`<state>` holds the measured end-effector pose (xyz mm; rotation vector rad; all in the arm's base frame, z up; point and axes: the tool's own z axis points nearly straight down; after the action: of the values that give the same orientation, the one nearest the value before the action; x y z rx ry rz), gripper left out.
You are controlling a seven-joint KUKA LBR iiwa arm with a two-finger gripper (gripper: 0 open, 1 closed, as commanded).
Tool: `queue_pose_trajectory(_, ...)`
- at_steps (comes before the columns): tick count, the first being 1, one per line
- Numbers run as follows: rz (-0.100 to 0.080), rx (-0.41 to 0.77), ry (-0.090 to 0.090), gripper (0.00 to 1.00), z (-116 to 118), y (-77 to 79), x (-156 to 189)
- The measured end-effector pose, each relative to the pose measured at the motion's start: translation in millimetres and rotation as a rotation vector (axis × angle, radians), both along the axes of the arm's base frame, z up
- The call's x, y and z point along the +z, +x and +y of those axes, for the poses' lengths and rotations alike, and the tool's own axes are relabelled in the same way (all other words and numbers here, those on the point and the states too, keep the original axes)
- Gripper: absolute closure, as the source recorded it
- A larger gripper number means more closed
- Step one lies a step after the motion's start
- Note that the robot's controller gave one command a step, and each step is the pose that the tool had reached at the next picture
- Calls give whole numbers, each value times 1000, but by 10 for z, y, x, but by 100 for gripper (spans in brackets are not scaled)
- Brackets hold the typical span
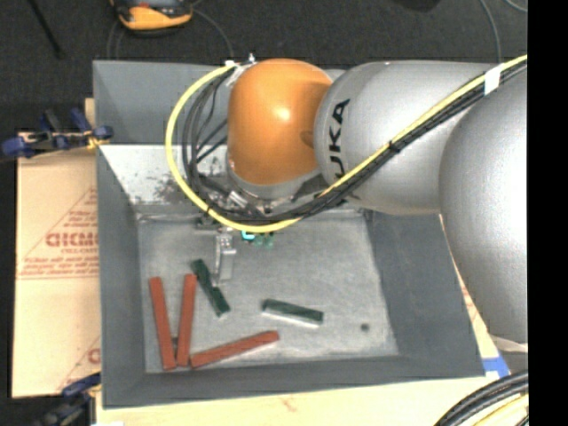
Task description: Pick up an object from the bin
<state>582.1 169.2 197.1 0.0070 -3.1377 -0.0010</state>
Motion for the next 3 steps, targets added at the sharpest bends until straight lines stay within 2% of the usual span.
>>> queue_pose_trajectory(1, -7, -4, 1, 0, -8, 18, 44)
queue_pose_trajectory(2, -16, 118, 1, 0, 24, -158, -190)
queue_pose_trajectory(3, -7, 428, 0, 0, 268, -283, -656)
